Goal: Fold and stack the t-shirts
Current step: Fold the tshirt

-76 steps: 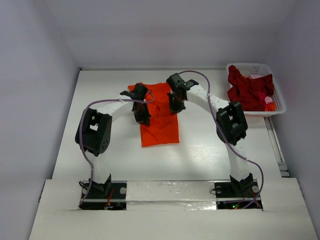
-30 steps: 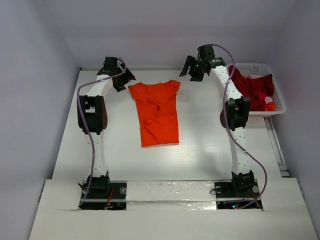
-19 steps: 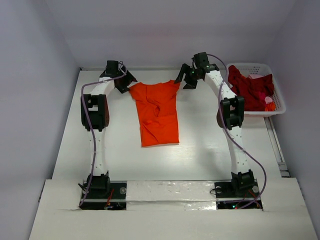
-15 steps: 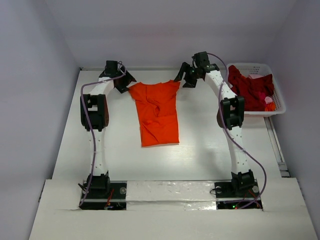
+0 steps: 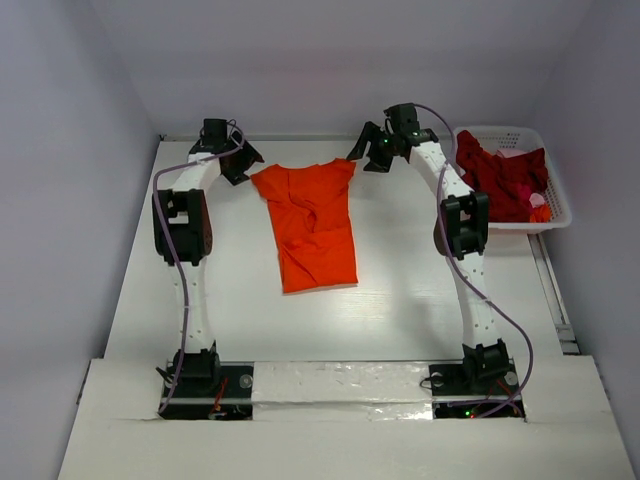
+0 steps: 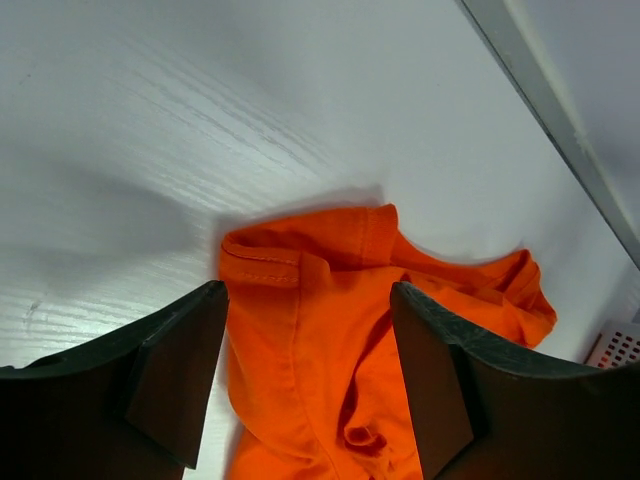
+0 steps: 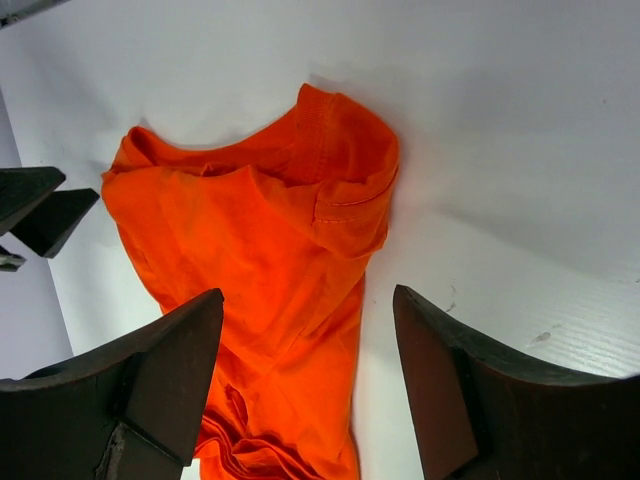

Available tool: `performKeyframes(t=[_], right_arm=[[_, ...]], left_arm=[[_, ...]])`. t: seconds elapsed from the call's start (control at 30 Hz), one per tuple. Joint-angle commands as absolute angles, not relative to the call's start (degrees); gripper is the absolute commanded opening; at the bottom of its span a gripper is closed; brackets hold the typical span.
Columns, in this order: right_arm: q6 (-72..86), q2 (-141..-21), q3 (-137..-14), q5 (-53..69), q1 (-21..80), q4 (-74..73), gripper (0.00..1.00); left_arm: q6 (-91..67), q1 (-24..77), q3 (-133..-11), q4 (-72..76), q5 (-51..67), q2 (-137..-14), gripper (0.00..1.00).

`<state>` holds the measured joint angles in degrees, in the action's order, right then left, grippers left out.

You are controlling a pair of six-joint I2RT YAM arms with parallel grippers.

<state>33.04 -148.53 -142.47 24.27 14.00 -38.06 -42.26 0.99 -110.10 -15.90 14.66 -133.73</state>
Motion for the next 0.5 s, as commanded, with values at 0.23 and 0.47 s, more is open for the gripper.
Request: performKeyframes(t=[0.23,0.47], right_arm=[[35.59,-148.89,-141.33,26.8,14.33,-30.59,0.74],[38.84,-152.31,-144.84,30.23,14.33,-27.51,0.74]], left_arm=[[-40.17,1.23,-108.03,-17.67,14.68,-125.33,0.62],[-40.08,1.23,-103.63,-14.59,14.24,-127.79,0.59]])
